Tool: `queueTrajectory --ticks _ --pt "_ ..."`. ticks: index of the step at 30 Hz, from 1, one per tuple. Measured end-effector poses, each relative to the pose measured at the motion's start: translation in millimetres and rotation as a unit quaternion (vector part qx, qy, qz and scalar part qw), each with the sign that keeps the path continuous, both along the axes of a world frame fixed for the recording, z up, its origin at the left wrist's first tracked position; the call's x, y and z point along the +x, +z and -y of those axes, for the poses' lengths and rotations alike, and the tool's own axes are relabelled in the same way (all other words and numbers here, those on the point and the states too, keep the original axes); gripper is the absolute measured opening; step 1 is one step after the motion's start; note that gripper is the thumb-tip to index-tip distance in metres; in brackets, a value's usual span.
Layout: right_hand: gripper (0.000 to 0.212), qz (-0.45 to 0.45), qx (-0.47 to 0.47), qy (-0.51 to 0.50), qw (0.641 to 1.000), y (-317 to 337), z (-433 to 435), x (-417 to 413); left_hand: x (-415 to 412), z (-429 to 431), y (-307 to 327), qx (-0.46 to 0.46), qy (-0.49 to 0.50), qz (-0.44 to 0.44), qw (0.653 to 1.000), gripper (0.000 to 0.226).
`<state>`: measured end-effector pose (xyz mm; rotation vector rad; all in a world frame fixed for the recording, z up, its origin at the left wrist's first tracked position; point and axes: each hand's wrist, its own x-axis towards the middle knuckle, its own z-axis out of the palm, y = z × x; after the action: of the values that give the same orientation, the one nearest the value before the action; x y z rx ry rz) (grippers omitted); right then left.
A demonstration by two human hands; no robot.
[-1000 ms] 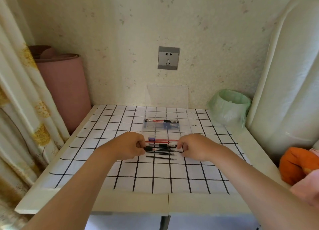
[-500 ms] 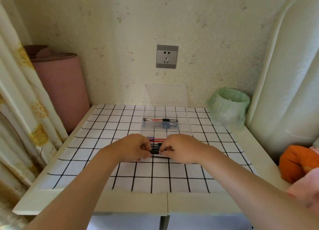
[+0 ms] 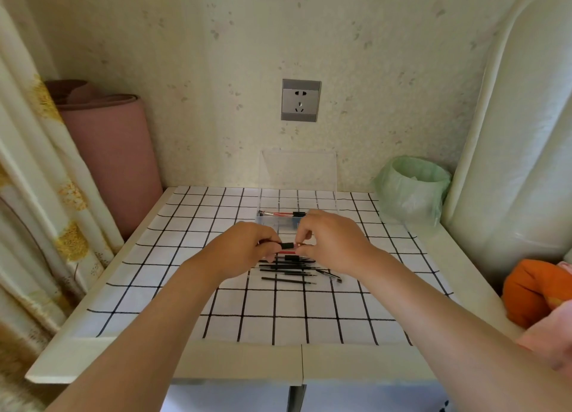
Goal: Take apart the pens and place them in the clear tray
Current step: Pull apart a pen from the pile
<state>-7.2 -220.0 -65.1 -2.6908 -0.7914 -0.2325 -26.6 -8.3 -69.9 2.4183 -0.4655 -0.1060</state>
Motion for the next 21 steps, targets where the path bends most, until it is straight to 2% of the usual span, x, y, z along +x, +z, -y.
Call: queueTrajectory --ticks 4,7,12,17,21 --pt "0.034 -0.041 0.006 0.004 0.999 -0.1 0.5 0.7 2.4 -0.9 -1.3 0.026 0.006 0.026 0.999 0.014" --pt "0.026 -0.054 -0.014 0.018 0.998 -1.7 1.6 3.1 3.5 -1.7 -2.0 0.037 0.007 0.042 0.998 0.014" --pt "0.012 -0.012 0.003 -0.005 1.0 -1.0 -0.3 3.7 2.7 0.3 0.0 0.039 0.003 0.043 0.998 0.016" --pt "0.026 -0.032 0.015 -0.002 0.999 2.0 1.4 3.4 1.6 2.8 2.4 0.059 0.002 0.045 0.997 0.019" --pt "0.017 -0.049 0.008 0.012 0.999 0.4 4.5 7.2 3.3 0.2 1.6 0.065 0.01 0.035 0.997 0.024"
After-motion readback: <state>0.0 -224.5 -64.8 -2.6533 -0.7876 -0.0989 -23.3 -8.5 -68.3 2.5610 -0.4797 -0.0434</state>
